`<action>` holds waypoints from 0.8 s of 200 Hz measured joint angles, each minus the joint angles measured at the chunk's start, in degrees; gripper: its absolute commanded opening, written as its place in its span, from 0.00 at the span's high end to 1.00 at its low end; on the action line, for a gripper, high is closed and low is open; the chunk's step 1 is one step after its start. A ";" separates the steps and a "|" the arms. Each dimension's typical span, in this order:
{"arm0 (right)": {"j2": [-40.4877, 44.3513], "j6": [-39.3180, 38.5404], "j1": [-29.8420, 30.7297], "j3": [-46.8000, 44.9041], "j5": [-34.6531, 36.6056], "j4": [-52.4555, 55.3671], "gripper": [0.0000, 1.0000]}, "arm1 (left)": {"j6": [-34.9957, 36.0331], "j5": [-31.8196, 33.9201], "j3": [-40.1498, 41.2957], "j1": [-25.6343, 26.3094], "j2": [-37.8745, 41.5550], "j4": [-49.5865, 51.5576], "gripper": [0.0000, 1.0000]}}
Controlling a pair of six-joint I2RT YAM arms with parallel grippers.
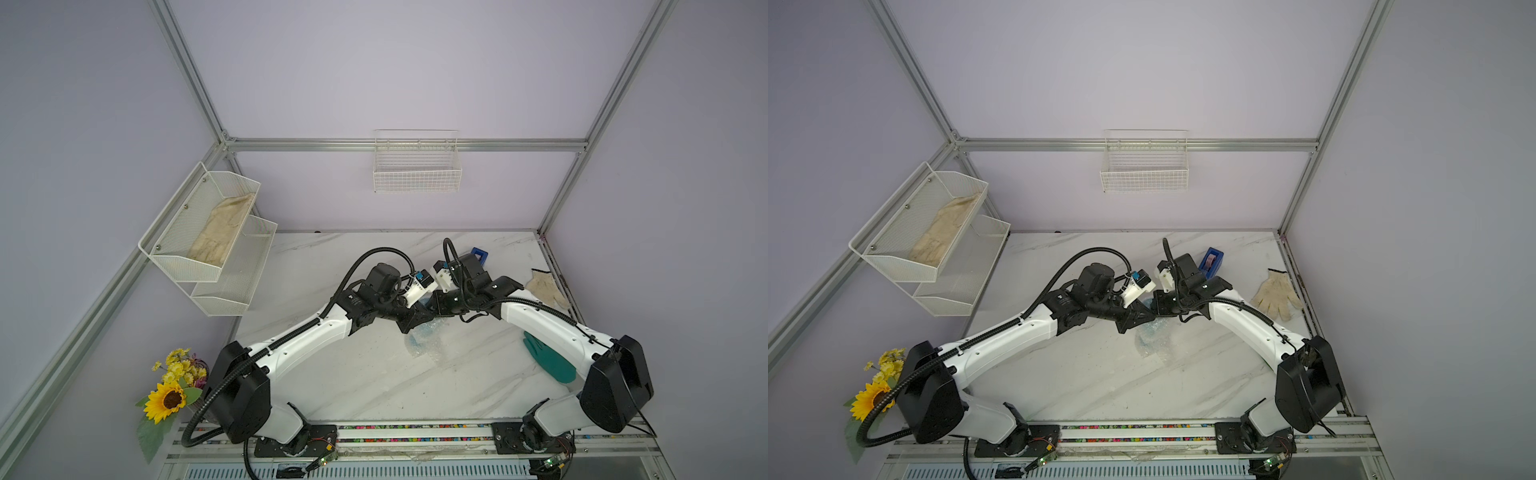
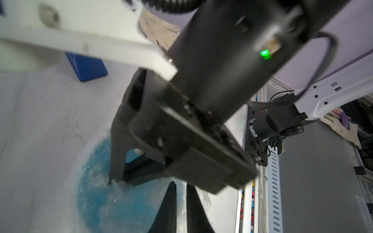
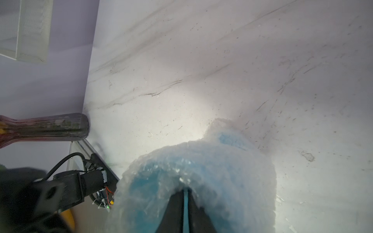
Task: Wrap wine glasses in bubble wrap
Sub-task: Wrap the wine glass in bubble wrap.
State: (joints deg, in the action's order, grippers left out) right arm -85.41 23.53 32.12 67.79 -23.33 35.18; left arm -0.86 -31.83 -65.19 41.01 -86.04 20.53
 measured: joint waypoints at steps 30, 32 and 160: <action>0.09 1.07 -0.15 0.02 -1.42 -0.96 0.78 | 0.09 0.59 0.42 0.00 -1.31 -0.39 0.93; 0.11 1.16 -0.22 0.02 -1.49 -0.94 0.78 | 0.07 0.59 0.42 0.00 -1.31 -0.37 0.93; 17.66 2.25 -15.30 1.14 -5.73 -2.99 0.74 | -2.54 3.02 -2.27 -1.86 -2.36 1.51 0.66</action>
State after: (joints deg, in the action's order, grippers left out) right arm -67.75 25.78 16.82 68.93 -29.06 32.18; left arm -3.40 -28.82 -67.46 39.16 -88.40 22.04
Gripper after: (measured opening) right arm 0.261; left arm 0.323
